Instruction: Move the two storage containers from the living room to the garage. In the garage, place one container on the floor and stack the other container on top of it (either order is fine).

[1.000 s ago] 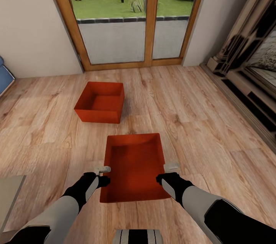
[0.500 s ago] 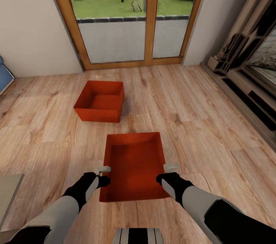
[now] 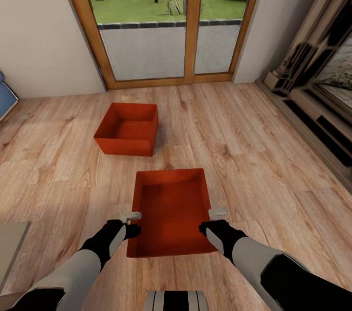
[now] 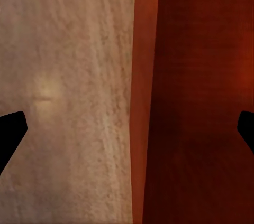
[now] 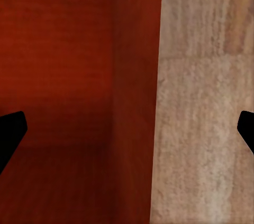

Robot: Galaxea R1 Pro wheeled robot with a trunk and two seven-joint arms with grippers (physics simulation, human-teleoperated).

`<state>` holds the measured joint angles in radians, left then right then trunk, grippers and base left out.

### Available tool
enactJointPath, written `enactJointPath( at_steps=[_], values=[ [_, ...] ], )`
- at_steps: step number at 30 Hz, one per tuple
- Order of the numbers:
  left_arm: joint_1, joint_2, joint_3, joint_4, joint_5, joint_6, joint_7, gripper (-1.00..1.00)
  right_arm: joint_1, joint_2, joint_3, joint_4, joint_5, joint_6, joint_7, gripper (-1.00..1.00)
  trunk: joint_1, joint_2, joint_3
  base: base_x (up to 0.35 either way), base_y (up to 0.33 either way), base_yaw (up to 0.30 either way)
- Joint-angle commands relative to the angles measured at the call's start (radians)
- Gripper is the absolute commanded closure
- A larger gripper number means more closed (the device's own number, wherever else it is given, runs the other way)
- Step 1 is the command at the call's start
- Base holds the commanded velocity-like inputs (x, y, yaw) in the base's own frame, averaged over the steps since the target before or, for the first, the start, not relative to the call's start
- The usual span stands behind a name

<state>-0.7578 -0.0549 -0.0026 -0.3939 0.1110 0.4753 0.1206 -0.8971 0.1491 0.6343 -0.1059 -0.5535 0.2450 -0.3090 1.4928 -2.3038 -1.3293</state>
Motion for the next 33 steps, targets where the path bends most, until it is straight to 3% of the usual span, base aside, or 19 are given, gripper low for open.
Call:
enactJointPath(
  at_steps=[1, 33],
  values=[
    [0.0, 0.0, 0.0, -0.002, 0.01, 0.005, 0.007, -1.0, 0.0, 0.0, 0.008, -0.002, -0.006, 0.007, -0.005, -1.0, 0.0, 0.0, -0.001, 0.0, 0.0, 0.0],
    [0.0, 0.0, -0.001, -0.002, 0.009, 0.005, 0.008, -1.0, 0.0, 0.0, 0.008, -0.003, -0.005, 0.007, -0.005, -1.0, 0.011, -0.021, -0.01, 0.0, 0.0, 0.0]
  ],
)
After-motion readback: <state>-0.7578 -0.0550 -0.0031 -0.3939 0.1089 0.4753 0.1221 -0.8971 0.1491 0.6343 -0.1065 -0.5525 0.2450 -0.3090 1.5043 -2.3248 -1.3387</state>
